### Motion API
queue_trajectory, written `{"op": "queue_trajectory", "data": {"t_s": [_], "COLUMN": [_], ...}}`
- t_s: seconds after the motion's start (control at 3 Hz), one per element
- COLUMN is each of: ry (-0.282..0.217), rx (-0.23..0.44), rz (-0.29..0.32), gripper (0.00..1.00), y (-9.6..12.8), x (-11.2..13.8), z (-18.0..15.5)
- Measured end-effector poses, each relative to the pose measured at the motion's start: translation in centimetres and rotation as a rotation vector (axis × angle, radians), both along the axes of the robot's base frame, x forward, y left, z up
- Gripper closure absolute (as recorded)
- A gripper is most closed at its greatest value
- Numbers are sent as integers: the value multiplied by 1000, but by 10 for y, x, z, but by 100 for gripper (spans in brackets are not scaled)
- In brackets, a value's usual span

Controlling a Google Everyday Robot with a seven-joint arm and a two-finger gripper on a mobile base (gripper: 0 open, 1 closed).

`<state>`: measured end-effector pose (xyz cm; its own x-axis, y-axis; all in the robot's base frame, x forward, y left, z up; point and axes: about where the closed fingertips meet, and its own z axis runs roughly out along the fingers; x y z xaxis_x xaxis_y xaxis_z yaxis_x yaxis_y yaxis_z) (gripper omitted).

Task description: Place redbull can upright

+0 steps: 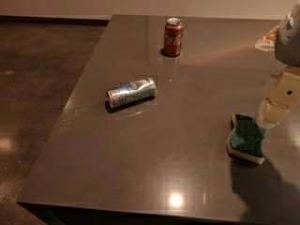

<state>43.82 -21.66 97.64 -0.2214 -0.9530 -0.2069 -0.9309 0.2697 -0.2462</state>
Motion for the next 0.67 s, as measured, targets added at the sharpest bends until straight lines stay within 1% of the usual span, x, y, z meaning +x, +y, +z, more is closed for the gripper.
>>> {"op": "queue_trajectory", "data": {"t_s": [0.33, 0.67], "ry": [0, 12], "rx": [0, 28], "rz": [0, 47], "gripper": [0, 0], "y": [0, 20], "x": [0, 20], "z": [0, 4]}}
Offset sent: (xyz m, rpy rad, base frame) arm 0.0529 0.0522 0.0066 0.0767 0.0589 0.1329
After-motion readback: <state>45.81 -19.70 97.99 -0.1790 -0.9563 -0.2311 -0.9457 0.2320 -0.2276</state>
